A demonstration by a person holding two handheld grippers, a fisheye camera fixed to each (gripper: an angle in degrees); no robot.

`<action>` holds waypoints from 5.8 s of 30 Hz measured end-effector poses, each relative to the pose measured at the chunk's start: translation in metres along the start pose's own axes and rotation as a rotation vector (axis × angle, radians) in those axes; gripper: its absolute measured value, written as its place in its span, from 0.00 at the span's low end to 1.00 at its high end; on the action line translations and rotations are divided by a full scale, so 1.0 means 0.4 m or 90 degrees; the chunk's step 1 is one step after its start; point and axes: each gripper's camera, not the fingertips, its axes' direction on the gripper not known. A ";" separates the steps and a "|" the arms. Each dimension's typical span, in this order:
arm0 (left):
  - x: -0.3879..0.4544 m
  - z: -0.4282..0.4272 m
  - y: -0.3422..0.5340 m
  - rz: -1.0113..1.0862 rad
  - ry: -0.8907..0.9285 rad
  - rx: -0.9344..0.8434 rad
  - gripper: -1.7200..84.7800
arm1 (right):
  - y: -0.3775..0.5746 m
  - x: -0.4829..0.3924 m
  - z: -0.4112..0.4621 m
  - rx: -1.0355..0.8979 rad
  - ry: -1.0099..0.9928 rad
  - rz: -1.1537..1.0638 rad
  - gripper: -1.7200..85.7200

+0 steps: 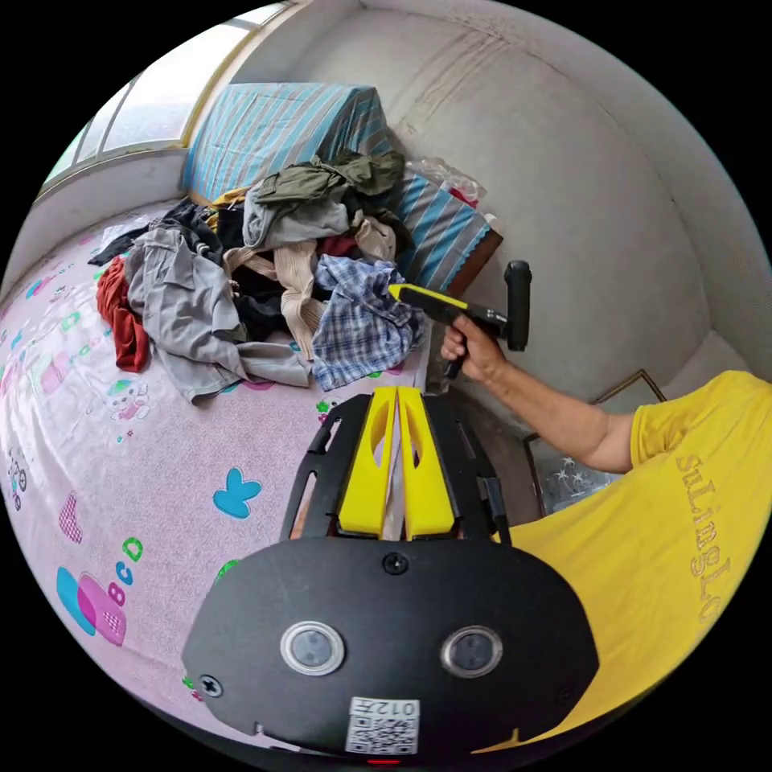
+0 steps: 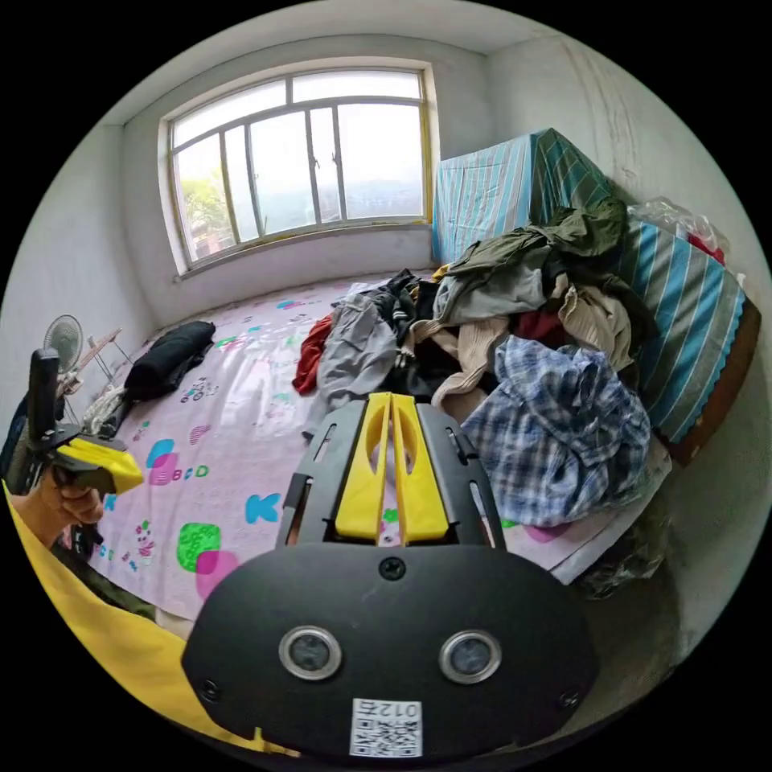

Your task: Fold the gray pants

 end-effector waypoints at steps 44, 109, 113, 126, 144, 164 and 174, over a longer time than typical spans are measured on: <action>-0.321 0.385 -0.739 -0.218 0.041 -0.050 0.04 | -0.968 0.761 -0.757 -0.053 -0.242 0.080 0.04; -0.509 -0.625 0.522 -0.589 -0.162 0.045 0.04 | -0.238 0.017 -0.159 -0.560 -0.399 0.140 0.05; -0.640 -0.636 0.402 -0.550 -0.310 0.015 0.06 | -0.359 -0.072 -0.121 -0.448 -0.162 -0.022 0.07; -0.968 -0.485 0.315 -0.512 -0.332 -0.226 0.17 | -0.542 -0.672 0.474 -0.395 -0.403 -0.289 0.14; -0.657 -0.462 0.512 -0.487 -0.323 -0.182 0.04 | -0.372 -0.750 0.630 -0.457 -0.551 -0.065 0.04; 0.843 -1.292 0.384 0.001 -0.721 0.482 0.02 | -0.775 -0.563 -0.788 0.371 -0.551 -0.210 0.03; 1.222 -1.260 0.545 0.047 -0.814 0.599 0.03 | -0.603 -0.536 -1.102 0.503 -0.513 -0.264 0.03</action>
